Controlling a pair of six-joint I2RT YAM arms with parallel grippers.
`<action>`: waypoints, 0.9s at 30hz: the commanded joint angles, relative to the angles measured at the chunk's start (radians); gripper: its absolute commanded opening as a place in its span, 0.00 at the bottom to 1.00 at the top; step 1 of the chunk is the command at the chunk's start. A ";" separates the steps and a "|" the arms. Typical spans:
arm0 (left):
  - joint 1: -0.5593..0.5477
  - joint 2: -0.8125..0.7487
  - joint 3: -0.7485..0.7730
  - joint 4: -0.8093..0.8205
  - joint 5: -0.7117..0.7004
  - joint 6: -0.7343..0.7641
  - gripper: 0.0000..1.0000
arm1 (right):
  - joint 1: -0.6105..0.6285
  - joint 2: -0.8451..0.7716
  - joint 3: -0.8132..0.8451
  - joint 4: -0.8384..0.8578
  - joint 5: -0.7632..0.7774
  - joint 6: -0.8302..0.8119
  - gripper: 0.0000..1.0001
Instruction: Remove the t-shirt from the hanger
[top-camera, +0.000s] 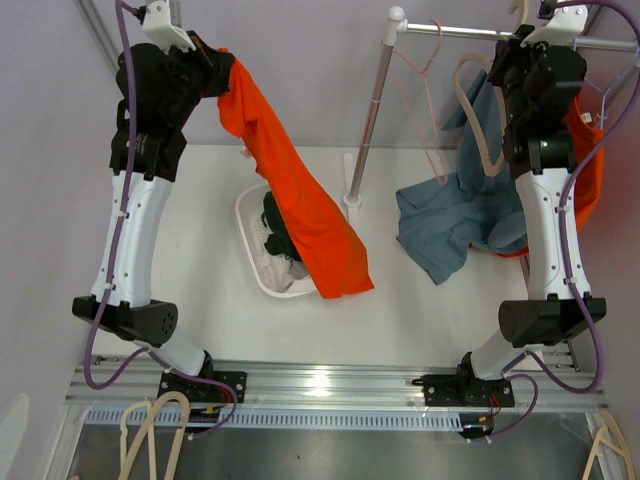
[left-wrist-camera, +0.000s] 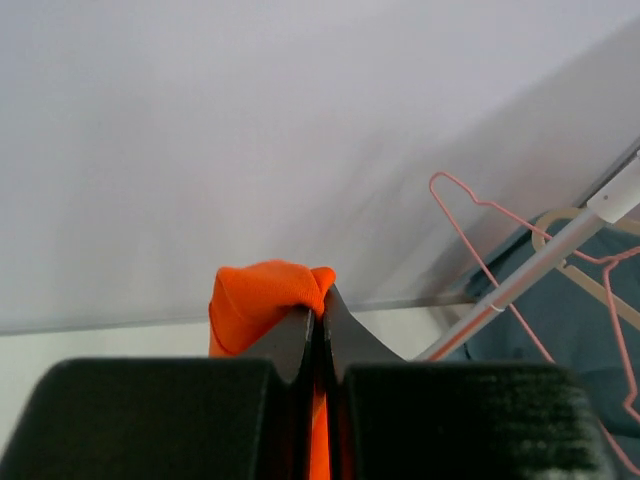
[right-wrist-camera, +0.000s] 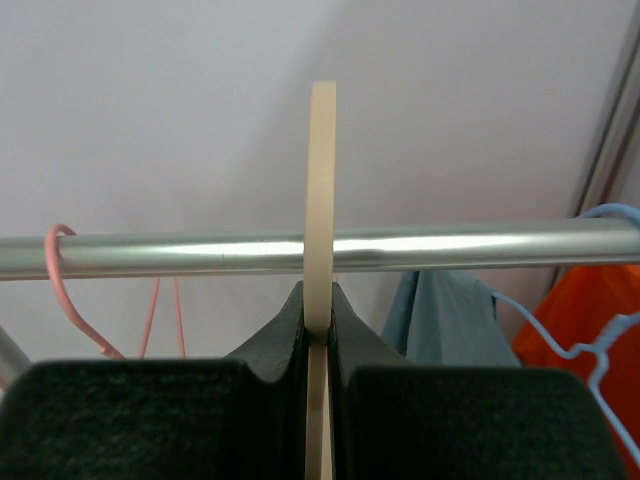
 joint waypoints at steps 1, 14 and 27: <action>-0.002 -0.103 -0.032 0.176 -0.097 0.090 0.01 | -0.006 0.042 0.041 0.068 -0.067 0.030 0.00; -0.180 -0.284 -0.829 0.216 -0.292 -0.103 0.01 | -0.004 0.088 -0.009 0.123 -0.150 0.072 0.00; -0.352 -0.020 -1.035 0.182 -0.210 -0.204 0.01 | 0.076 0.060 -0.019 0.114 -0.130 0.023 0.00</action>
